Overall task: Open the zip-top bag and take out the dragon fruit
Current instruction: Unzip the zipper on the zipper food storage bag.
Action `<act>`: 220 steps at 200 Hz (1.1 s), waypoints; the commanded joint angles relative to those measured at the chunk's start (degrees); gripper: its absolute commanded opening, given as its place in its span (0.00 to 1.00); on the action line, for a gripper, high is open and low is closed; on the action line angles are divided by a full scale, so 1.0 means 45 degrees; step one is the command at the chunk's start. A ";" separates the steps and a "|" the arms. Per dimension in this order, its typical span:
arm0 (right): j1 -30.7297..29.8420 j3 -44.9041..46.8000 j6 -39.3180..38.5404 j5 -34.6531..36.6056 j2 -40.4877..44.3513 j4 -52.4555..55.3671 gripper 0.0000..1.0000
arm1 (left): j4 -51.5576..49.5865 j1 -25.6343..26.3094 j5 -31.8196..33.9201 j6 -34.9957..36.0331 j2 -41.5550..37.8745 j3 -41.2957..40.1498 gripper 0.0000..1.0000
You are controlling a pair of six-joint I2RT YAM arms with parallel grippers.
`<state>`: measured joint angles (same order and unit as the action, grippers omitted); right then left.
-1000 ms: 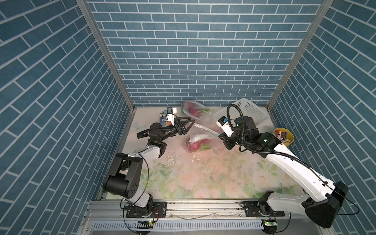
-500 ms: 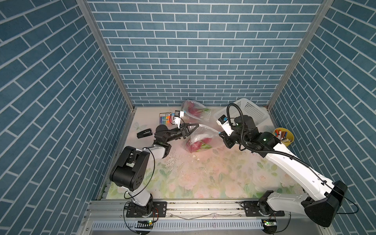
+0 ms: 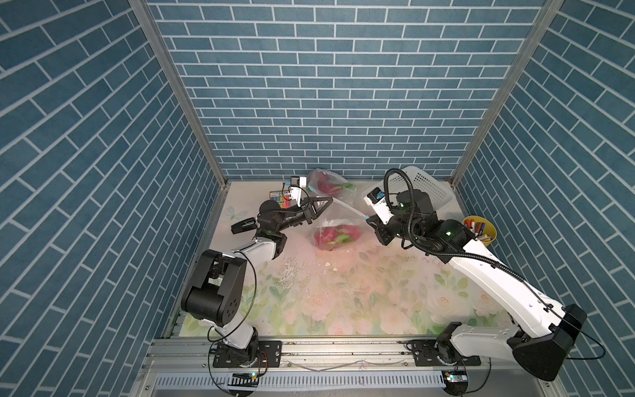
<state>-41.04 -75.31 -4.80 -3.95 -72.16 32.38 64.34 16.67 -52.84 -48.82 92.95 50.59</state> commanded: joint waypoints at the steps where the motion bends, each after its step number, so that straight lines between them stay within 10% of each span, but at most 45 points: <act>1: 0.0096 -0.0167 -0.0072 0.0501 0.0215 0.1873 0.05 | -0.1142 -0.0933 0.2009 0.0998 -0.0541 0.0727 0.00; 220: 0.0094 0.1234 0.0754 0.0979 0.1118 0.3271 0.06 | -0.2577 -0.1301 0.2495 0.2079 -0.0962 0.0868 0.00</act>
<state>-41.10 -71.24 -3.22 -2.17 -68.62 36.01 51.03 15.14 -51.35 -40.34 89.89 52.38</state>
